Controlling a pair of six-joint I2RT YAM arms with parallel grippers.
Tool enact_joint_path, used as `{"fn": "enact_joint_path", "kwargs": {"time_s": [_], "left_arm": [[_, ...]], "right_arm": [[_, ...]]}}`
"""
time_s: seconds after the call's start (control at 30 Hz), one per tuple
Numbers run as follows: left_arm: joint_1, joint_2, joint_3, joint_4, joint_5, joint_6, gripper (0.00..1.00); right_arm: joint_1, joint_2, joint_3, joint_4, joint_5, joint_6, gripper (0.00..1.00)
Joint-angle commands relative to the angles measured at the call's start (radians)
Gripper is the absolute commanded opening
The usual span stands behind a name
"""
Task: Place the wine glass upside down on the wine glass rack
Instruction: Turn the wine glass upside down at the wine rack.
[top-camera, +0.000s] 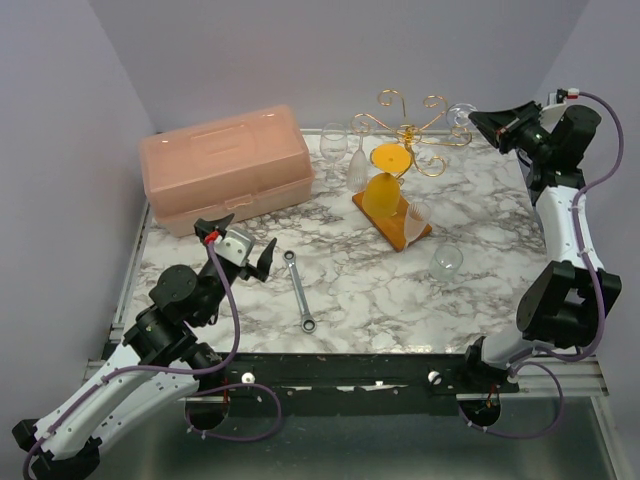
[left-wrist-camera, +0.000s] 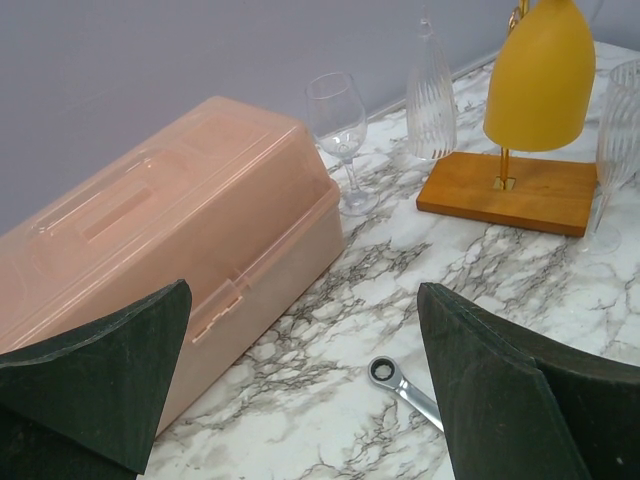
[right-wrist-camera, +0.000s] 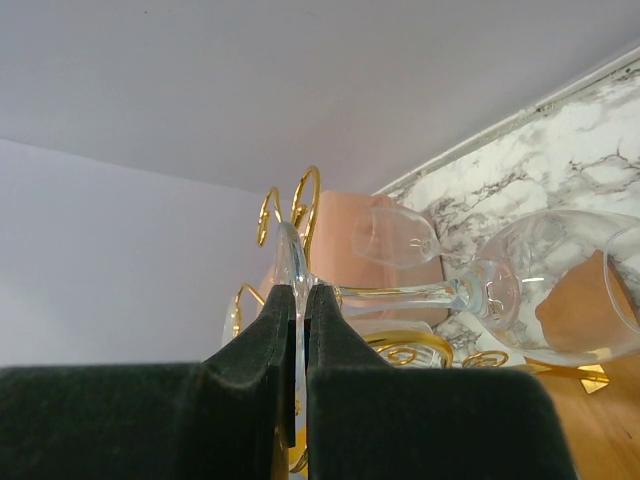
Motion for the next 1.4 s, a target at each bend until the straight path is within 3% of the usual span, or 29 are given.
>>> {"fn": "enact_joint_path", "kwargs": {"time_s": [0.0,0.6,1.37], "left_arm": [[0.009,0.004,-0.010,0.006,0.029,-0.005,0.99],[0.018,0.006,-0.008,0.001,0.045,-0.011,0.98],[0.018,-0.002,-0.005,-0.003,0.053,-0.012,0.99]], "right_arm": [[0.015,0.003,0.056,0.088,-0.009,0.018,0.00],[0.050,0.002,0.055,0.101,-0.130,0.079,0.00],[0.052,-0.119,-0.027,0.030,-0.184,0.048,0.00]]}}
